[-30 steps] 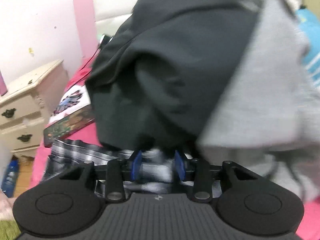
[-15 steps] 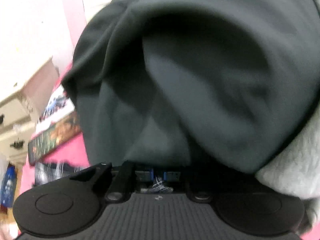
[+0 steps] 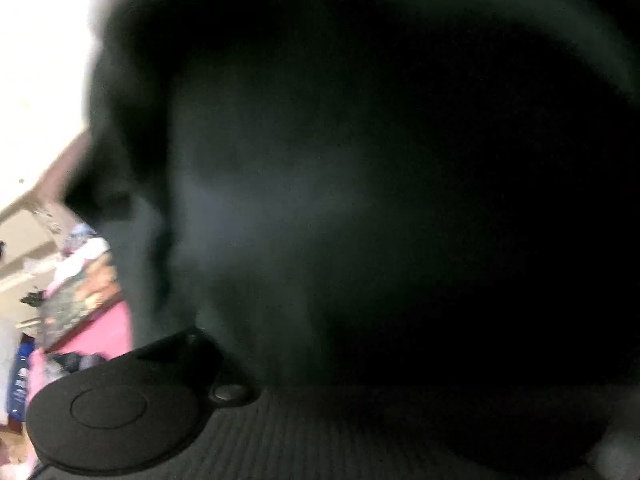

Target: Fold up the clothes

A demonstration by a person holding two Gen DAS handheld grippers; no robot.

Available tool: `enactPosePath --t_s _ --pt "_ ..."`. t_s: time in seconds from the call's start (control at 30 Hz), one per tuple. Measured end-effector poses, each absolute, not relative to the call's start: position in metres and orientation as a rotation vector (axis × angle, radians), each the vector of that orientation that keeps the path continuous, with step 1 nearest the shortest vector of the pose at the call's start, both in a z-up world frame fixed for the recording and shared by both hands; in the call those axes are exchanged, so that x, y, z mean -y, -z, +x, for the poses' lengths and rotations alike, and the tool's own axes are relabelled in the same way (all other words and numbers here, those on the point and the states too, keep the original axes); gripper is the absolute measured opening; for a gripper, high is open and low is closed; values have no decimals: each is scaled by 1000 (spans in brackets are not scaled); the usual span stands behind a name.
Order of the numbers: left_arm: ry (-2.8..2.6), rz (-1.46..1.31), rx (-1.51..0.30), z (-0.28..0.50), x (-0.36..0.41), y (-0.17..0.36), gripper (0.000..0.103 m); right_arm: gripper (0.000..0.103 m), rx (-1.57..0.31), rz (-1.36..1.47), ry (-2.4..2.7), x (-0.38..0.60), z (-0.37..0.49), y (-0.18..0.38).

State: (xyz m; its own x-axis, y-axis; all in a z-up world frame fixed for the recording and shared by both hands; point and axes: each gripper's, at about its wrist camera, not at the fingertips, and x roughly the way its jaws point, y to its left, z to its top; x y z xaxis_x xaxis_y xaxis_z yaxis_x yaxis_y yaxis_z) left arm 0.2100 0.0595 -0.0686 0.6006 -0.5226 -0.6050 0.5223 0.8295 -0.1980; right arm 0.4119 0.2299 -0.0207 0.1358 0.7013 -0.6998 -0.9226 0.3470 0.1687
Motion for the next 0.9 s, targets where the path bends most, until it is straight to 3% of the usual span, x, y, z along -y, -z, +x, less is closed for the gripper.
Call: enactPosePath --t_s 0.03,0.1,0.2,0.3,0.33,0.43,0.63,0.9 --pt "605 -1 -701 210 -60 69 36 34 -779 -313 -1211 -218 412 12" --pt "605 0 -701 211 -54 70 36 40 -772 -261 -1223 -191 411 -5" --pt "604 7 -700 211 -50 70 36 40 -756 -220 -1240 -153 403 -23" --pt "601 18 -697 210 -48 70 37 37 -738 -325 -1224 -140 389 -23" --pt "601 21 -696 210 -47 70 37 26 -737 -372 -1215 -140 384 -19" --pt "601 21 -694 207 -53 70 37 17 -781 -477 -1199 -154 381 4" --pt "607 7 -698 207 -61 68 38 18 -856 -539 -1195 -169 390 28" --pt "603 23 -693 205 -59 68 38 17 -806 -619 -1169 -170 387 37"
